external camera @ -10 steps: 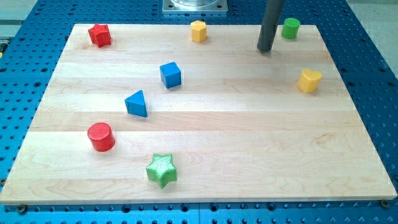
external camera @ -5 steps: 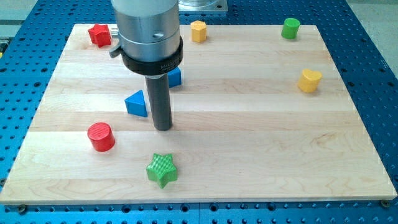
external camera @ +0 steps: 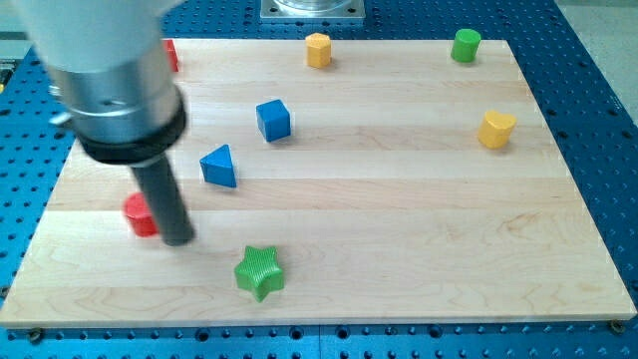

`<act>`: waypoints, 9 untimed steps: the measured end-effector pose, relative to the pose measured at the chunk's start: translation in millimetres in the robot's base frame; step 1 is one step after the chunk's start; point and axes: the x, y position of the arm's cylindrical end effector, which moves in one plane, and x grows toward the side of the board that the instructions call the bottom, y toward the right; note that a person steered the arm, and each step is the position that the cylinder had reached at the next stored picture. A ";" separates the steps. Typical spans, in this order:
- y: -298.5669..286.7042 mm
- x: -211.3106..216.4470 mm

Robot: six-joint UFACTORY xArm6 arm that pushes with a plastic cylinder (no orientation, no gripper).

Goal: Place the red circle at the left center of the board

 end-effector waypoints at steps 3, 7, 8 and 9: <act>-66.5 -44.8; -32.9 -112.7; -55.6 -108.0; -55.6 -108.1</act>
